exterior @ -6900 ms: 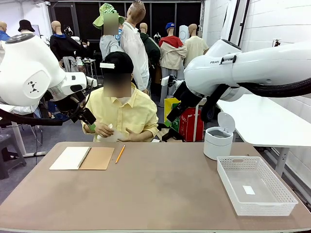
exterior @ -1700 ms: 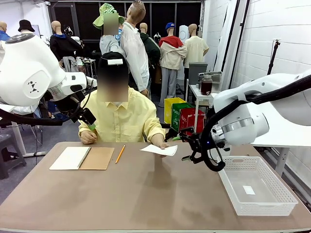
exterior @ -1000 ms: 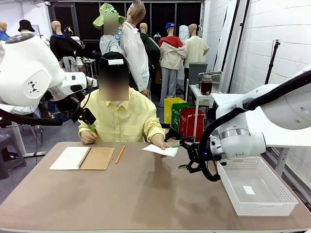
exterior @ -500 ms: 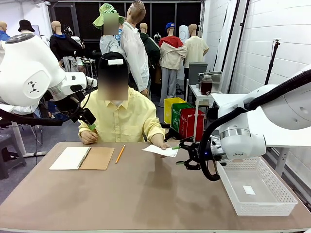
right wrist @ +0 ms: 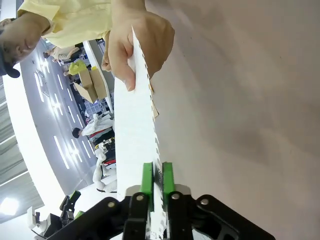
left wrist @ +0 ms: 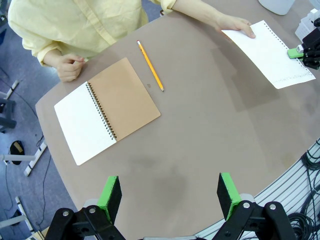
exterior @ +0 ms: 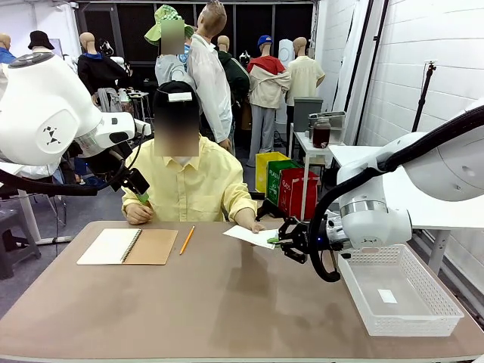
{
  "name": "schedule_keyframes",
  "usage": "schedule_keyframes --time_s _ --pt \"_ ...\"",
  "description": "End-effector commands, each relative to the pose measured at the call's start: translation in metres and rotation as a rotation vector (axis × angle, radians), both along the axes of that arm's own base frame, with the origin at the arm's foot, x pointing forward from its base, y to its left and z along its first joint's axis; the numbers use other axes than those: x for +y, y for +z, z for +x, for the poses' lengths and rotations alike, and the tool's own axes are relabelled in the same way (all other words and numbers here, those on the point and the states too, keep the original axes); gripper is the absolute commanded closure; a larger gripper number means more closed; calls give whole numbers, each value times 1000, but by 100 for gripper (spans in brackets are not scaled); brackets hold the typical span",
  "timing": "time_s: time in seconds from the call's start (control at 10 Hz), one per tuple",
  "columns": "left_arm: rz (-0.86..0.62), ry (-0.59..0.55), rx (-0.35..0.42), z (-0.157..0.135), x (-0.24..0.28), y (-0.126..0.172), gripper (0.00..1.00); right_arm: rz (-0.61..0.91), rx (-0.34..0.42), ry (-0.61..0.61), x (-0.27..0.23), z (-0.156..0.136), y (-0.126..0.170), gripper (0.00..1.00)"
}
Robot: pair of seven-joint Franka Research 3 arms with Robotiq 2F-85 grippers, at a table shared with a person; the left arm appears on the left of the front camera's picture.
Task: Sort the paper based on its condition.
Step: If a person hands you a paper, place it in the Organizing basket , and if it's crumpled, put it in the Trash can.
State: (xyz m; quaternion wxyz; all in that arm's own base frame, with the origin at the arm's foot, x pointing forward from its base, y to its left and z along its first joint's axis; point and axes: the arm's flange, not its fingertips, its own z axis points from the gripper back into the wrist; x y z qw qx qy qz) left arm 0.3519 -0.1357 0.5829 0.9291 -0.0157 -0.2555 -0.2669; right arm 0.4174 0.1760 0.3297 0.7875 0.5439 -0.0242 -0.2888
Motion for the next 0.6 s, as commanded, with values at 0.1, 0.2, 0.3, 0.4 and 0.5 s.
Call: schedule_keyframes --time_s 0.1,0.2,0.3,0.4,0.5 --pt "-4 -1 -4 0 1 0 0 -44 -31 -32 -1 8 -2 100" --pt "-4 -1 -4 0 1 0 0 -78 -51 -24 -2 11 3 100" --pt "-4 -1 -4 0 1 0 0 -113 -86 -12 -5 15 13 100" --pt "-4 -1 -4 0 1 0 0 -176 -150 -6 -12 18 29 100" --pt "-4 -1 -4 0 1 0 0 -246 -214 16 -22 19 48 100"
